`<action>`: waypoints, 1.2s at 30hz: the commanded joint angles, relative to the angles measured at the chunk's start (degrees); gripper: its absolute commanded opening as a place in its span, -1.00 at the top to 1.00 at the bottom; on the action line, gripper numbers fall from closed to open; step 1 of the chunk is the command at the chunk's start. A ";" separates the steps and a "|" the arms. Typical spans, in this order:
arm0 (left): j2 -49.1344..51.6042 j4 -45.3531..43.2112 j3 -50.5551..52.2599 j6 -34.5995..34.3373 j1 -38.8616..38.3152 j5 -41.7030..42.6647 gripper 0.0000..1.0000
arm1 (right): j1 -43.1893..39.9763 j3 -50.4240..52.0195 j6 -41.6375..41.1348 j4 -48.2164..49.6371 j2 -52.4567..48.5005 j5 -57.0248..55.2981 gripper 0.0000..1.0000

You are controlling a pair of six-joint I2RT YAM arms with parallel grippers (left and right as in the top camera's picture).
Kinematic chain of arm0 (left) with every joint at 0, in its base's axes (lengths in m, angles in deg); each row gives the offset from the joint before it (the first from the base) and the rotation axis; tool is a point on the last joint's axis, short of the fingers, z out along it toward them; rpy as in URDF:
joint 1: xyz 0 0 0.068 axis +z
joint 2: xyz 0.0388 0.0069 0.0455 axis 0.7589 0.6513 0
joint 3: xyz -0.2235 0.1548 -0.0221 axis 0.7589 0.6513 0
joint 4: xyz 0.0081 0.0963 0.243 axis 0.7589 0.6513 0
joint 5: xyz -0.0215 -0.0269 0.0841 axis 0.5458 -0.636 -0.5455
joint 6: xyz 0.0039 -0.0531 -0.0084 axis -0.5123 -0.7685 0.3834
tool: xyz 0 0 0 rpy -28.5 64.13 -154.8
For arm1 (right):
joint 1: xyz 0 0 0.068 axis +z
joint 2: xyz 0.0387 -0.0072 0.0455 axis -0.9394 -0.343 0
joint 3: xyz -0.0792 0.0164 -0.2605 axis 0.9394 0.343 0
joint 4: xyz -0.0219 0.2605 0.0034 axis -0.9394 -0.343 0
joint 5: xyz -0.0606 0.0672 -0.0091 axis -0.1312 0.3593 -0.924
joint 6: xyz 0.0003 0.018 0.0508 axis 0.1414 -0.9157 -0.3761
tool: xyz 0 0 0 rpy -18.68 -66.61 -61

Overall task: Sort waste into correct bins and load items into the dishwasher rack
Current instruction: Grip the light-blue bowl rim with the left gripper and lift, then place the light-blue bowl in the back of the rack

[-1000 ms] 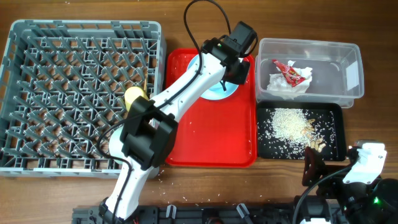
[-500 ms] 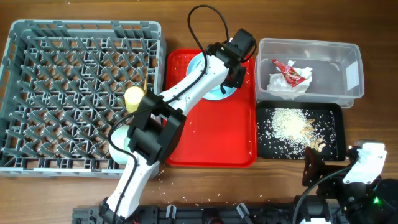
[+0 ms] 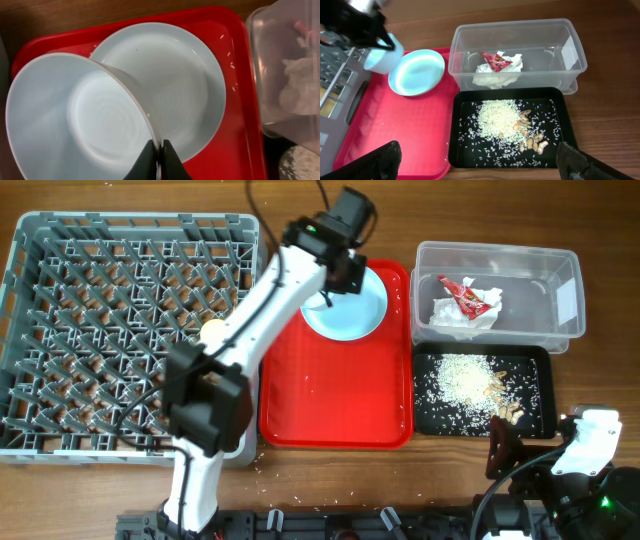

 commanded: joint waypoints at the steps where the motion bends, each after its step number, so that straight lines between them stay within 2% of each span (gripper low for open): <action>1: -4.83 0.72 -1.16 0.35 6.25 17.86 0.92 | -0.17 -0.07 -0.79 0.17 0.42 0.50 -1.00; 3: -5.01 1.46 -1.16 0.37 10.99 27.78 0.92 | -0.17 -0.07 -0.79 0.17 0.42 0.50 -0.99; 7: -5.01 -0.22 -1.14 0.35 24.48 54.01 0.92 | -0.17 -0.07 -0.79 0.20 0.42 0.50 -1.00; 11: -4.98 -0.13 -1.09 0.37 35.50 63.06 0.92 | -0.17 -0.07 -0.79 0.20 0.42 0.50 -0.99; 16: -4.35 3.13 -0.70 3.37 41.70 64.48 0.92 | -0.17 -0.07 -0.79 0.20 0.42 0.50 -0.99; 19: -1.86 2.34 -0.70 4.66 41.81 72.11 0.92 | -0.17 -0.07 -0.79 0.17 0.42 0.50 -0.99; 21: 1.38 2.40 -0.70 4.68 41.79 73.02 0.92 | -0.17 -0.07 -0.79 0.20 0.42 0.50 -1.00; 30: 9.07 2.27 2.25 10.84 43.10 71.80 0.92 | -0.17 -0.07 -0.79 0.20 0.42 0.50 -0.99; 36: 10.03 1.49 3.43 10.84 48.92 64.32 0.92 | -0.17 -0.07 -0.79 0.20 0.42 0.50 -0.99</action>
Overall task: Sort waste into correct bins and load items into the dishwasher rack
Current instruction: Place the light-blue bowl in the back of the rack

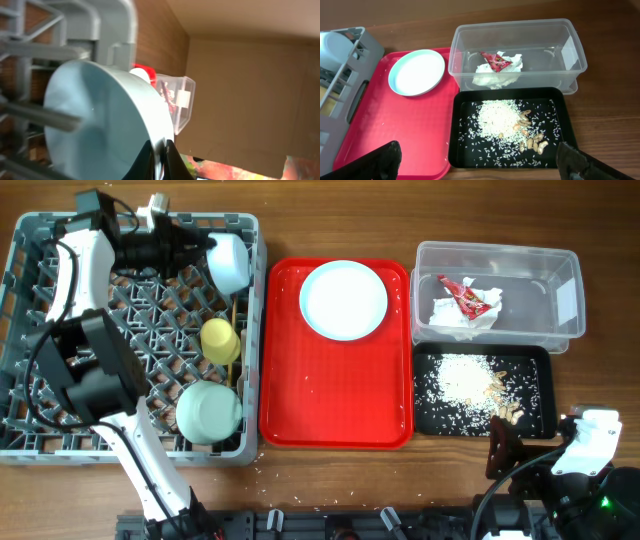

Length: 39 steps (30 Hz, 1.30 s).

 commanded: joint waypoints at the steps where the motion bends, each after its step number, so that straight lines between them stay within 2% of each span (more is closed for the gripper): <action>1: 1.57 -0.24 0.83 1.57 3.43 -5.31 0.49 | -0.17 -0.07 -0.81 0.22 0.42 0.50 -0.99; 3: 1.55 -0.35 0.83 1.57 3.85 -5.33 0.24 | -0.17 -0.07 -0.81 0.22 0.42 0.50 -0.99; 4: 1.42 -0.39 0.76 1.09 4.46 -6.75 -0.09 | -0.17 -0.07 -0.79 0.22 0.42 0.50 -0.99; 5: 1.09 -0.22 0.76 1.11 4.87 -7.87 -0.99 | -0.17 -0.07 -0.79 0.22 0.42 0.50 -0.99; 7: -1.44 0.72 0.70 1.11 5.70 -12.22 -1.00 | -0.17 -0.07 -0.81 0.22 0.42 0.50 -0.99; 10: -10.29 2.19 0.70 1.09 5.38 -19.37 -0.99 | -0.17 -0.07 -0.79 0.22 0.42 0.50 -0.99; 12: -18.27 4.15 0.70 -0.57 2.03 -25.29 -1.00 | -0.17 -0.07 -0.79 0.20 0.42 0.50 -0.99; 14: -21.18 4.13 0.70 -0.55 -2.60 -25.49 -1.00 | -0.17 -0.07 -0.81 0.22 0.42 0.50 -1.00; 15: -21.33 3.87 0.70 0.13 -5.35 -25.79 -0.48 | -0.17 -0.07 -0.79 0.22 0.42 0.50 -0.99; 16: -20.57 3.58 0.74 0.00 -8.79 -28.79 0.92 | -0.17 -0.07 -0.79 0.22 0.42 0.50 -0.99; 18: -16.85 2.58 0.74 -0.17 -15.80 -36.44 0.92 | -0.17 -0.07 -0.79 0.22 0.42 0.50 -0.99; 21: -11.50 0.11 0.74 -2.47 -21.44 -45.07 0.92 | -0.17 -0.07 -0.79 0.22 0.42 0.50 -0.99; 24: -8.92 -0.24 0.74 -3.39 -23.02 -57.55 0.92 | -0.17 -0.07 -0.81 0.22 0.42 0.50 -0.99; 26: -8.96 2.36 0.72 -6.86 -22.47 -69.09 0.92 | -0.17 -0.07 -0.79 0.22 0.42 0.50 -1.00; 27: -8.96 3.91 0.72 -8.50 -21.92 -71.89 0.92 | -0.17 -0.07 -0.79 0.22 0.42 0.50 -0.99; 29: -9.18 7.17 0.72 -12.39 -20.06 -71.65 0.92 | -0.17 -0.07 -0.81 0.22 0.42 0.50 -0.99; 31: -10.21 8.09 0.72 -12.61 -19.58 -66.73 0.92 | -0.17 -0.07 -0.79 0.22 0.42 0.50 -1.00; 32: -10.75 8.17 0.72 -12.59 -19.78 -65.05 0.83 | -0.17 -0.07 -0.79 0.22 0.42 0.50 -0.99; 33: -11.63 8.15 0.72 -12.39 -20.35 -62.88 0.59 | -0.17 -0.07 -0.79 0.22 0.42 0.50 -1.00; 34: -12.41 7.89 0.72 -12.41 -21.14 -62.20 0.43 | -0.17 -0.07 -0.79 0.20 0.42 0.50 -0.99; 35: -12.74 7.48 0.70 -12.39 -21.86 -62.23 0.34 | -0.17 -0.07 -0.76 0.22 0.42 0.50 -0.99; 37: -12.79 6.25 0.72 -12.37 -23.91 -62.25 0.30 | -0.17 -0.07 -0.79 0.22 0.42 0.50 -0.99; 38: -12.70 5.35 0.72 -12.17 -24.85 -62.99 0.17 | -0.17 -0.07 -0.79 0.22 0.42 0.50 -1.00; 39: -12.70 4.66 0.72 -12.20 -25.46 -65.26 0.14 | -0.17 -0.07 -0.79 0.22 0.42 0.50 -0.99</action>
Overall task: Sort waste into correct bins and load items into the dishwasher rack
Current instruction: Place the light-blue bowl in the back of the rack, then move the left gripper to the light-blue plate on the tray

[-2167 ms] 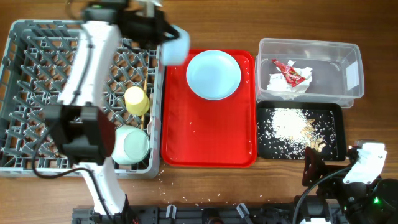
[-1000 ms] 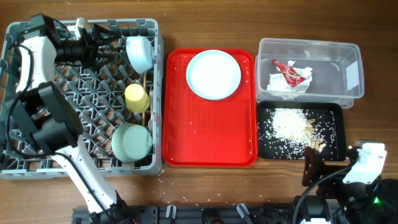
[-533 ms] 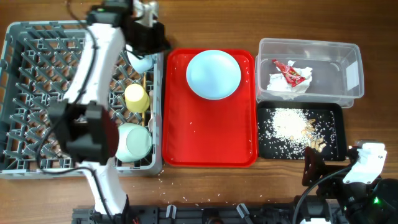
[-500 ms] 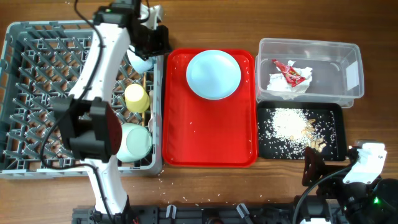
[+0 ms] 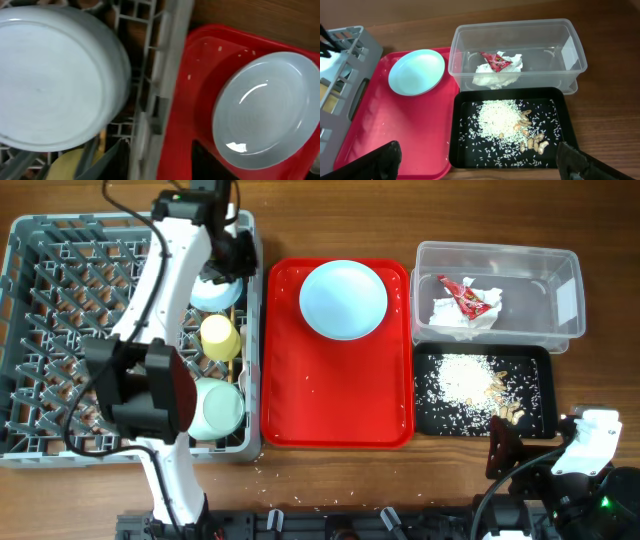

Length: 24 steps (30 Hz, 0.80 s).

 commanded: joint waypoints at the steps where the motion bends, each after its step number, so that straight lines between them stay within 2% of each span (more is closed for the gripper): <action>1: -1.95 -2.08 0.02 0.09 -2.32 -4.33 0.17 | -0.17 -0.07 -0.79 0.20 0.42 0.50 -1.00; 2: -1.86 -3.08 0.02 0.09 -2.89 -6.64 0.30 | -0.17 -0.07 -0.81 0.22 0.42 0.50 -0.99; 3: -1.86 -3.32 0.04 0.09 -2.93 -6.64 0.33 | -0.17 -0.07 -0.79 0.22 0.42 0.50 -0.99; 8: -1.84 -5.07 3.06 0.11 -2.95 -6.67 0.35 | -0.17 -0.07 -0.79 0.22 0.42 0.50 -1.00; 9: -1.84 -5.99 4.96 0.11 -3.04 -6.64 0.60 | -0.17 -0.07 -0.79 0.20 0.42 0.50 -0.99; 11: -1.84 -7.76 8.26 0.13 -3.17 -6.64 0.86 | -0.17 -0.07 -0.81 0.20 0.42 0.50 -0.99; 14: -1.88 -6.23 9.09 0.33 -3.17 -6.60 0.92 | -0.17 -0.07 -0.79 0.20 0.42 0.50 -0.99; 21: -1.88 -2.05 9.09 0.35 -5.03 -6.69 0.92 | -0.17 -0.07 -0.79 0.20 0.42 0.50 -1.00; 22: -1.88 -2.47 9.09 0.33 -5.14 -6.86 0.46 | -0.17 -0.07 -0.79 0.22 0.42 0.50 -0.99; 23: -1.88 -3.21 9.09 0.33 -5.14 -6.86 0.31 | -0.17 -0.07 -0.79 0.20 0.42 0.50 -0.99; 24: -1.88 -3.65 9.09 0.31 -5.14 -6.86 0.27 | -0.17 -0.07 -0.79 0.22 0.42 0.50 -0.99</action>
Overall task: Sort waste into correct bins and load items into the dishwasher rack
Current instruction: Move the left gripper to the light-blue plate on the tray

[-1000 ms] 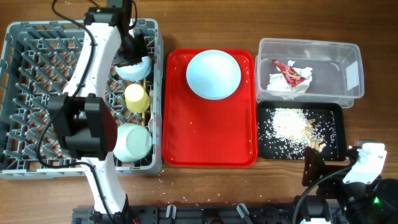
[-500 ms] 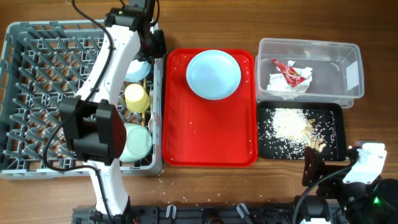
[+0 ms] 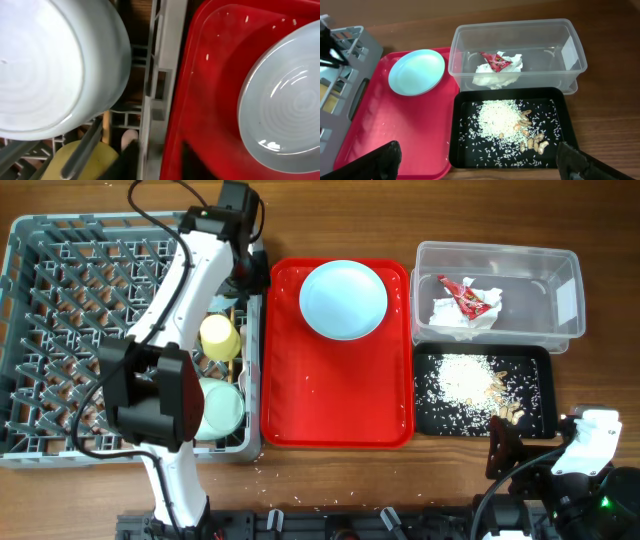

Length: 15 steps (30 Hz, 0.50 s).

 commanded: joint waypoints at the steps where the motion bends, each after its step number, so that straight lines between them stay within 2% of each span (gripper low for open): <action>1: 0.13 -1.44 1.22 -0.17 -0.81 0.26 0.27 | -0.17 -0.07 -0.79 0.20 0.42 0.50 -1.00; 3: 0.13 -1.49 1.27 -0.17 -0.94 0.26 0.35 | -0.17 -0.07 -0.79 0.20 0.42 0.50 -1.00; 7: 0.13 -0.33 1.27 -0.15 -1.29 0.26 0.85 | -0.17 -0.07 -0.79 0.17 0.42 0.50 -0.99; 15: 0.13 4.24 1.27 -0.15 -1.44 0.24 0.92 | -0.17 -0.07 -0.79 0.17 0.42 0.50 -0.99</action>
